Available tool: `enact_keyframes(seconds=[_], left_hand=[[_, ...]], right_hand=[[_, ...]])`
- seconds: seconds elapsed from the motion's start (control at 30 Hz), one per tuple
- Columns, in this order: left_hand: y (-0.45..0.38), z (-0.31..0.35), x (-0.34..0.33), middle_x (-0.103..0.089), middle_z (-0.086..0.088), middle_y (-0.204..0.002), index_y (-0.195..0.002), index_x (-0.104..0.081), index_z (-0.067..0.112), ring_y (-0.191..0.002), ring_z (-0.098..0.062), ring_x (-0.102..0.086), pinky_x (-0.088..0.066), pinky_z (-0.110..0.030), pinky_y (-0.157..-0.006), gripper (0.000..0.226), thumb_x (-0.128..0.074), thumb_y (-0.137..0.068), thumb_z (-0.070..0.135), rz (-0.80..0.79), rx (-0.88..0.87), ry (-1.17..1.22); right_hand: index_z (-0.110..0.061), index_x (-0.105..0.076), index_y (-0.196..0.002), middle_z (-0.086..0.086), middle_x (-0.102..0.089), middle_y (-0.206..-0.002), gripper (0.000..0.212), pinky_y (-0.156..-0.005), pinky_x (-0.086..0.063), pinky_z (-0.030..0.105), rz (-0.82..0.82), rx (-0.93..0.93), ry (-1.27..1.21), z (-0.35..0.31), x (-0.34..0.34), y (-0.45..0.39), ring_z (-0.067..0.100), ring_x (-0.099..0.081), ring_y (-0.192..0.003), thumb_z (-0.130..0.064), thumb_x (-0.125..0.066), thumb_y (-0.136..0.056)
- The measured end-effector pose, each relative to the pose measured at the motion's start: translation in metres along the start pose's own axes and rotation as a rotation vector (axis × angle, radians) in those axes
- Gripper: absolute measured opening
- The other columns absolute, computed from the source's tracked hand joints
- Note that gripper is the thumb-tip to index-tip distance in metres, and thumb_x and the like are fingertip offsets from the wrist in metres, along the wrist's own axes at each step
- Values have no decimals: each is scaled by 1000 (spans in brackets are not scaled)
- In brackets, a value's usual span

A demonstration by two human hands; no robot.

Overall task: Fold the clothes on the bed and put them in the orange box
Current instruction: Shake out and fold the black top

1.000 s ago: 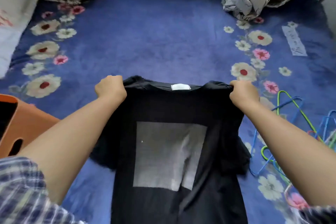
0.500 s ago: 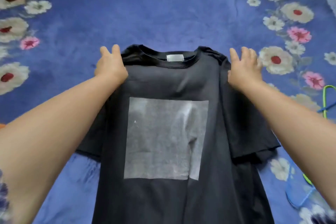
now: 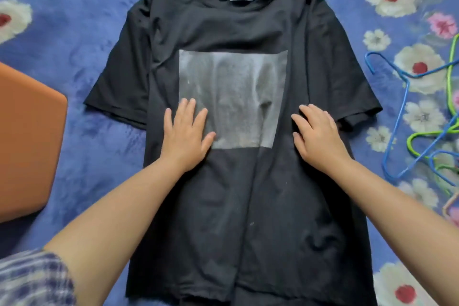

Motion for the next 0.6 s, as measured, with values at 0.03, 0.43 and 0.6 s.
enact_keyframes(seconds=[0.03,0.43,0.6], left_hand=[[19,3,-7,-16,-17,-154,-143,-32,6,-144,-30,-8,-3,-49,-114,72,-28,-90,55,-17,-84,17],[191,9,-62,-31,-17,-141,-134,-31,3,-132,-32,-26,-4,-47,-109,100,-40,-62,73,-111,-590,-273],[226,6,-67,-45,-23,-134,-128,-49,0,-127,-36,-36,-29,-56,-104,88,-78,-51,32,-15,-168,-68]], right_hand=[[6,-63,-104,28,-59,-113,47,-84,-45,61,-22,37,-3,-4,0,20,46,-58,-105,-28,-40,-82],[-11,-57,-120,22,-54,-129,97,-88,-46,54,-345,366,142,-52,-6,201,36,-52,-118,-63,-76,-40],[-7,-53,-107,18,-63,-116,81,-65,-51,37,-195,315,94,-66,-7,216,35,-64,-96,-26,-81,-34]])
Point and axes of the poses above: each hand's wrist, its own y-axis away from the middle knuckle, its own x-axis out of the back of the hand, z = x × y, the point moved 1 cm from there along -y, towards the middle knuckle
